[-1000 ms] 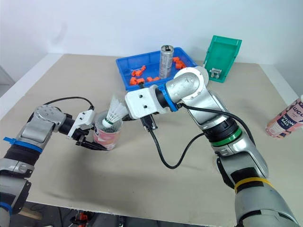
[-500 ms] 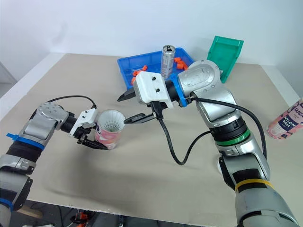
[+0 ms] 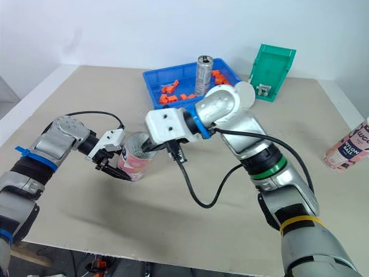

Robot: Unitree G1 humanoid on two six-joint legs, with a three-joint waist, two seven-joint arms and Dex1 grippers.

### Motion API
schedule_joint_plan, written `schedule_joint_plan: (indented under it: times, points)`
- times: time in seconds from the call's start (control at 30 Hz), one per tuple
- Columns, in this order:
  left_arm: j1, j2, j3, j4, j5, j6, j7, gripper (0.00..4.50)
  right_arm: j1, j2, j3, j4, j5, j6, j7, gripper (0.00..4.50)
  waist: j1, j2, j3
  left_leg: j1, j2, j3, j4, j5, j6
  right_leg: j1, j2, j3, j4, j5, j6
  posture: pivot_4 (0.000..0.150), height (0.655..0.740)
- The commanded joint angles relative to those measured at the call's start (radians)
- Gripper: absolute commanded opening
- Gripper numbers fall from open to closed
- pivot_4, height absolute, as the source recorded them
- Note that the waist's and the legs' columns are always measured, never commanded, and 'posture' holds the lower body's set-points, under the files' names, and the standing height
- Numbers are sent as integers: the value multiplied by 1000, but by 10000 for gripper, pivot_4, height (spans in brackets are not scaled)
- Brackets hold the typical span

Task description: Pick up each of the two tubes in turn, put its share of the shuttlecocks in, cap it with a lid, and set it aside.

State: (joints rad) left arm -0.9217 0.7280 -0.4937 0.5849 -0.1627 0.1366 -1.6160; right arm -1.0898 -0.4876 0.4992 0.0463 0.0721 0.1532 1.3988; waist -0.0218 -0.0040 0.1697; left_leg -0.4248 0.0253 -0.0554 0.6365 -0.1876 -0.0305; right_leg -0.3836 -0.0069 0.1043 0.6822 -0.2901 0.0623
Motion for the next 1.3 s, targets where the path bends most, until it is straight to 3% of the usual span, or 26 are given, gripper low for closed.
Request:
schedule_joint_plan:
  times: [0.03,0.3,0.53,0.63,0.77,1.0,1.1,1.3]
  points:
    - [2,-15,-50,20,-3,-4,2,28228,-61,36,55,76,-76,-89,28,371,0,0,0,0,0,0,0,0,0,0,0,0,0,0,0,1500,7400]
    - [26,-9,-34,-5,-12,10,2,28228,-146,184,145,279,-181,-232,39,371,0,0,0,0,0,-1,0,0,0,0,0,-1,0,0,-1,1500,7400]
    - [64,-8,13,-47,-11,39,2,28228,-184,204,11,319,-72,-187,85,371,-1,0,0,0,2,-2,-1,0,0,-1,2,-2,1,1,-5,1500,7400]
    - [97,-19,56,-66,-9,49,2,28228,-184,124,-104,258,53,-86,158,371,0,-1,1,-1,1,-3,-1,0,0,-1,1,-3,1,2,-8,1500,7400]
    - [135,-34,97,-94,2,61,4,28228,-142,28,-149,179,112,-15,207,371,1,-1,1,-5,-2,-5,-1,0,-1,-2,-4,-6,0,2,-7,1500,7400]
    - [195,-83,182,-156,-15,46,60,28228,-50,-137,-247,92,161,65,163,371,4,-1,1,-5,-4,-6,-2,0,-1,-3,-5,-7,1,1,-7,1500,7400]
    - [237,-127,237,-210,-43,34,112,28228,16,-226,-322,40,188,169,106,371,7,-1,1,-7,-11,-6,-1,0,-1,-2,-13,-8,0,-1,-3,1500,7400]
    - [337,-230,312,-354,-128,83,225,28228,278,-496,-418,-98,233,303,155,28810,5,-7,5,-15,-14,-6,1,0,1,-6,-20,-9,-1,-1,2,1500,7400]
